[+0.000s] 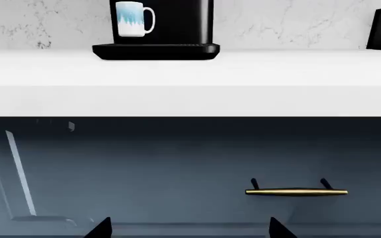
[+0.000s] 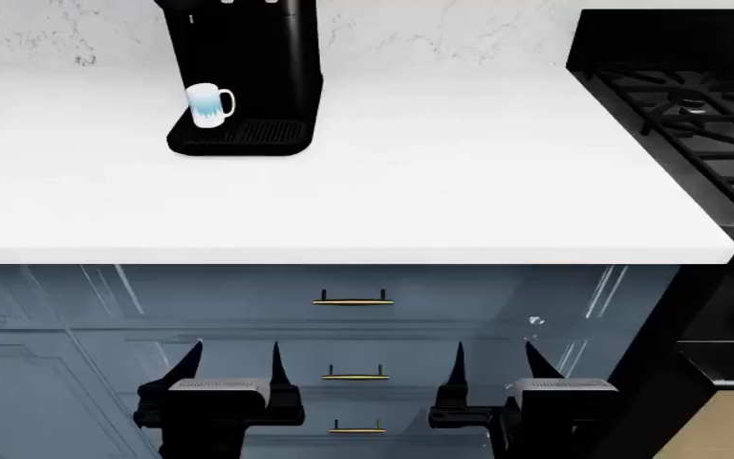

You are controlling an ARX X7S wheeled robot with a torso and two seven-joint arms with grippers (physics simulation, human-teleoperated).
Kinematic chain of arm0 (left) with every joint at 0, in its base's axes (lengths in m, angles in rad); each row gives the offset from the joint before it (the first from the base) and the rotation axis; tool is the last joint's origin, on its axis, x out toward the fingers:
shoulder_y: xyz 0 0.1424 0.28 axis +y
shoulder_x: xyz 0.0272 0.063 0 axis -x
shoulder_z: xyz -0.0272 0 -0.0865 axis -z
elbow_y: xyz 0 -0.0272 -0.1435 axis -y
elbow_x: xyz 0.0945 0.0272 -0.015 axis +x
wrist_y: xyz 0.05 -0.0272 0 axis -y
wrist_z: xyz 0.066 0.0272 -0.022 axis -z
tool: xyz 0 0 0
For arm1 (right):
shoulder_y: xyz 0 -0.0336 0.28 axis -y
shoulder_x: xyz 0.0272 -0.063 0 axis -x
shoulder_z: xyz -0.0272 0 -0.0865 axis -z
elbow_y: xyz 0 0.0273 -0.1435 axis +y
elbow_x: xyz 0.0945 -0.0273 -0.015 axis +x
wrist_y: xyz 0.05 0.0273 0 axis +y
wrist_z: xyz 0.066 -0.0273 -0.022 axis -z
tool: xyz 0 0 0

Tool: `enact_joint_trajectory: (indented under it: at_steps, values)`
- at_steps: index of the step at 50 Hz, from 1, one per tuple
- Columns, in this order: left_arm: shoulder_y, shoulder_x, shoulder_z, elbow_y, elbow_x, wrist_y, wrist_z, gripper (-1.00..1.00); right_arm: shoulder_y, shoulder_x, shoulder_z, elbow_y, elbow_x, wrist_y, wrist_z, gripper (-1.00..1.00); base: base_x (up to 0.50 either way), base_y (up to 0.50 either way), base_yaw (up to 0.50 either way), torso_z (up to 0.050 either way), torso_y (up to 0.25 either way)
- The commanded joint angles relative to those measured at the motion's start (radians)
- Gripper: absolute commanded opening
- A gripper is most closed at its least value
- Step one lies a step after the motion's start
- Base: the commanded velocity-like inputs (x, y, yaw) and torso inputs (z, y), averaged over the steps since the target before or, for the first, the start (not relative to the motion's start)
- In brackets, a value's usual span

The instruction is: Press the button on the coffee machine to serve coffee.

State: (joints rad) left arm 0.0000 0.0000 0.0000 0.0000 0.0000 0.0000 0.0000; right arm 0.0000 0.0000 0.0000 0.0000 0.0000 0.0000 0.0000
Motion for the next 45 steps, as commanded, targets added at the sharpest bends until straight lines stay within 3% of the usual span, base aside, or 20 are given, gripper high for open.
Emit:
enact_joint_trajectory:
  at_steps: [1,17,45]
  values:
    - [0.004,-0.020,0.004,0.004,-0.041,0.003,-0.003,1.00,0.001,0.016,-0.017,0.007,0.020,-0.002,0.019,1.00,0.00,0.00,0.00,0.000,0.000]
    - [0.005,-0.056,0.059,0.004,-0.078,0.006,-0.031,1.00,-0.009,0.058,-0.061,-0.017,0.054,0.011,0.073,1.00,0.00,0.00,0.00,0.000,0.000]
    - [0.002,-0.098,0.102,-0.001,-0.107,0.001,-0.069,1.00,-0.004,0.097,-0.113,-0.009,0.066,0.001,0.114,1.00,0.12,0.47,0.00,0.000,0.000]
